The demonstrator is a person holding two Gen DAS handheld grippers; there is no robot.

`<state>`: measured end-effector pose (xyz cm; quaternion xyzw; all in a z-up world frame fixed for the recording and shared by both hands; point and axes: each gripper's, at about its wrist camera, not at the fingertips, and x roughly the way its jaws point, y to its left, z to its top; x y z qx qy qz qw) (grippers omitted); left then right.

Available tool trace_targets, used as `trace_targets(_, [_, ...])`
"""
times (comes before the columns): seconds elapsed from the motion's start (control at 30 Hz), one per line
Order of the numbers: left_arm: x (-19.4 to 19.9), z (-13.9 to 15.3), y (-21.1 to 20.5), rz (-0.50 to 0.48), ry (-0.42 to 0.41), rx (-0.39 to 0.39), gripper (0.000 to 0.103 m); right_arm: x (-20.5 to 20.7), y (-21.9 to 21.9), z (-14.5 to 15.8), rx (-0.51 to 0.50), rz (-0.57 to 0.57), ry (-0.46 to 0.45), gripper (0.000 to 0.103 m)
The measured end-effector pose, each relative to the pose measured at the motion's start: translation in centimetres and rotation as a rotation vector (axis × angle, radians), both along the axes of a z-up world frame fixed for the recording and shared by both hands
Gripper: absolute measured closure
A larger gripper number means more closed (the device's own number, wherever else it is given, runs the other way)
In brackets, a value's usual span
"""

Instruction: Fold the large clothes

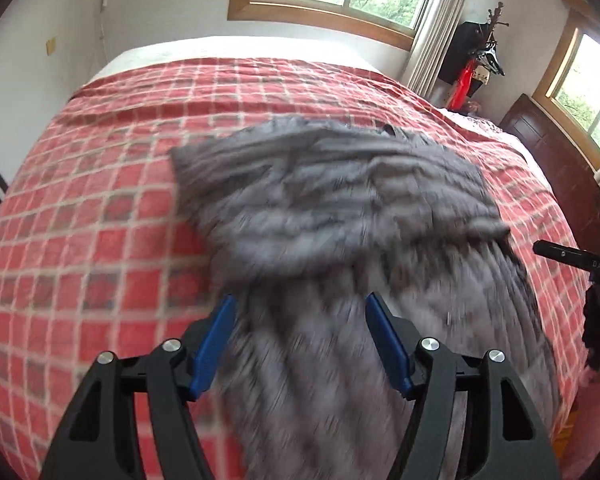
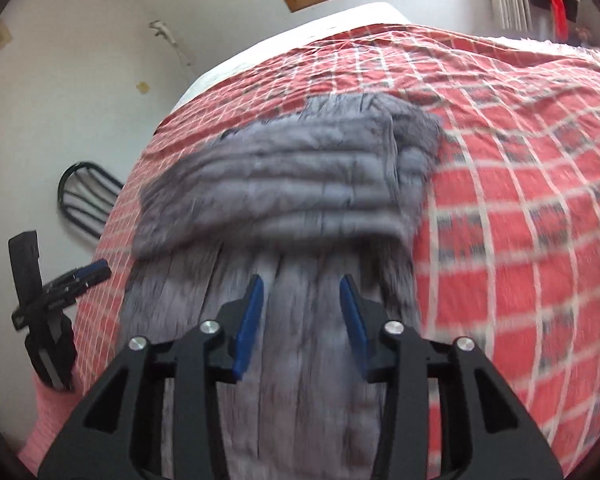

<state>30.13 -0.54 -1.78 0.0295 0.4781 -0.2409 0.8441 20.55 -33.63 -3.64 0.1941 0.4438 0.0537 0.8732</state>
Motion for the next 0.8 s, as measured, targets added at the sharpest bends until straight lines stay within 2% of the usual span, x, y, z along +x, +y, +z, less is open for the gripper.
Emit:
trace_targets(0.1, [-4.8,-0.4,4.9,0.01,0.019,-0.001,0.03,-6.5,0.4,-0.9,-0.009,0.014,-0.009,0.056])
trace_targets(0.23, [-10.8,-1.4,9.6,0.028,0.042,-0.02,0.027,-13.6,0.4,-2.0,-0.004,0.003,-0.023,0.038])
trace_targets(0.37, [-14.5,-2.9,12.3,0.047,0.103,-0.103,0.025,-18.8,0.6,-3.3,-0.031,-0.028,-0.013,0.031])
trace_targets(0.43, [-15.8,-3.8,13.0,0.051,0.132,-0.148,0.024,-20.8,0.6,-4.2,-0.024,-0.038,-0.003,0.03])
trace_targets(0.57, [-16.8,-5.6,12.7,0.06,0.184,-0.182,0.024,-23.4,-0.2,-5.9,0.004,-0.078,0.021,0.029])
trace_targets(0.7, [-17.2,-6.9,12.2,0.075,0.222,-0.215,0.024,-24.2,-1.4,-7.6,0.053,-0.102,0.041,0.028])
trace_targets(0.8, [-17.4,-7.5,11.7,0.103,0.216,-0.212,0.024,-24.1,-1.9,-8.4,0.09,-0.106,0.036,0.027])
